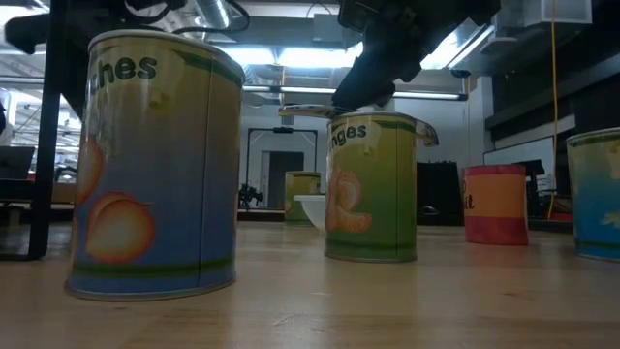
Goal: Pick and place cans onto a shelf
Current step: Put the canned apple on the shelf
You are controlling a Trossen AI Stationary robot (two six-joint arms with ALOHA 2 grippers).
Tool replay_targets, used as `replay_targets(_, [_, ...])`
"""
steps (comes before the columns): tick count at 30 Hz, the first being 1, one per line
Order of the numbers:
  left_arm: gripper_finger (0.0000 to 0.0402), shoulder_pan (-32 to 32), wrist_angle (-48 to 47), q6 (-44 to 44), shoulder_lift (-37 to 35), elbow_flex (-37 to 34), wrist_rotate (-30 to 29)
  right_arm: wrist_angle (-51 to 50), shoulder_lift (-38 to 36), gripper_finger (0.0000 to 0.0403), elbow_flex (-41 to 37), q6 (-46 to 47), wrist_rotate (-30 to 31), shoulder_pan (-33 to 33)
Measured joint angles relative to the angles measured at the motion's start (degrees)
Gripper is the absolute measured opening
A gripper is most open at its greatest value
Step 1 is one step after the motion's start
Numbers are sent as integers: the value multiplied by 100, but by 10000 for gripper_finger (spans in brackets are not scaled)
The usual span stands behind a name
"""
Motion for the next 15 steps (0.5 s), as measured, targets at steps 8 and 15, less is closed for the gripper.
replay_targets(8, [103, -8, 0, 467, 35, 4, -244, 0, 0, 142, 0, -10, 0, 0])
replay_targets(15, [101, -122, 144, 669, 271, 4, -315, 2, 0, 142, 0, -10, 0, 0])
